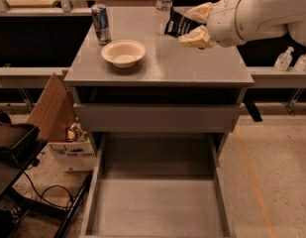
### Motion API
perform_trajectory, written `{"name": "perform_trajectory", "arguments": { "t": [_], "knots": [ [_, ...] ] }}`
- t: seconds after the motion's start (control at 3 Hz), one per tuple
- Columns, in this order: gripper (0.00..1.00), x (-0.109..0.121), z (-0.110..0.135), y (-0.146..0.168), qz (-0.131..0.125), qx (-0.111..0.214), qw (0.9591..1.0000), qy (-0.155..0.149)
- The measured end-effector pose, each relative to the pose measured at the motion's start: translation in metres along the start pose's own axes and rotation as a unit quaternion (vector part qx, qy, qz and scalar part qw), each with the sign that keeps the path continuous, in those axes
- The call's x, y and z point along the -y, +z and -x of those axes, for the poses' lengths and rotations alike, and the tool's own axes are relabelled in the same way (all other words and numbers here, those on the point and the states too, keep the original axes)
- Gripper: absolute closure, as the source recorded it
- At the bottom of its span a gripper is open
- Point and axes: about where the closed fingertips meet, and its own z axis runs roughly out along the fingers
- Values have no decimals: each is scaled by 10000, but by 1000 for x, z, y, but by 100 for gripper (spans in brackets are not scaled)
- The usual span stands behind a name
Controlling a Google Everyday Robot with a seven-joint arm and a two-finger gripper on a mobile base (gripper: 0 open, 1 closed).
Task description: Pick rxbar blueberry from middle drawer and place on counter
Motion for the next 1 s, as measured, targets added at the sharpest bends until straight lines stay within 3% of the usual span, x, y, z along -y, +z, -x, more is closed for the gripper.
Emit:
{"name": "perform_trajectory", "arguments": {
  "t": [0.33, 0.67, 1.0],
  "knots": [
    [100, 31, -33, 8, 141, -375, 9991, 119],
    [100, 52, -72, 10, 413, -813, 9954, 305],
    [100, 59, -97, 38, 847, -1258, 9883, 145]
  ]
}}
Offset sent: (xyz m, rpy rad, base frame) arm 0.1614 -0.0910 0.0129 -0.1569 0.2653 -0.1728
